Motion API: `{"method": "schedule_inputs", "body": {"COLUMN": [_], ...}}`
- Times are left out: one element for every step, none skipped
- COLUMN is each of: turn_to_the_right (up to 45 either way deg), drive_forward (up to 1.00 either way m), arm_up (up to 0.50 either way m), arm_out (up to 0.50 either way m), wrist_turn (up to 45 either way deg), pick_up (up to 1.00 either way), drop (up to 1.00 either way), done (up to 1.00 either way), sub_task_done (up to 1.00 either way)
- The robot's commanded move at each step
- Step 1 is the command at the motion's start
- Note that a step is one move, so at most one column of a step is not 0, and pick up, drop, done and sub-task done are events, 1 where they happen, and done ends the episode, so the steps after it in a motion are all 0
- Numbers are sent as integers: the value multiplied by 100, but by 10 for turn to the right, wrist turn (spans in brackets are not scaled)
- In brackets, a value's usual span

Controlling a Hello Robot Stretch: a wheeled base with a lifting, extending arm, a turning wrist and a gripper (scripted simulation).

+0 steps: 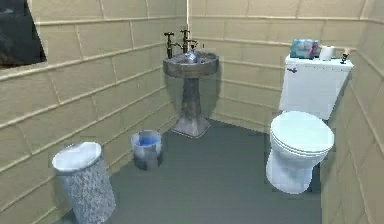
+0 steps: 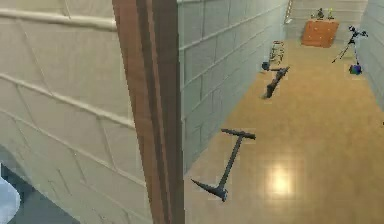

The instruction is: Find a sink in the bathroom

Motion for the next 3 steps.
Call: {"method": "schedule_inputs", "body": {"turn_to_the_right": [0,0,0], "drive_forward": [100,25,0], "arm_up": [0,0,0], "arm_out": [0,0,0], "wrist_turn": [0,0,0], "pick_up": [0,0,0], "drop": [0,0,0], "done": [0,0,100], "sub_task_done": [0,0,0]}}
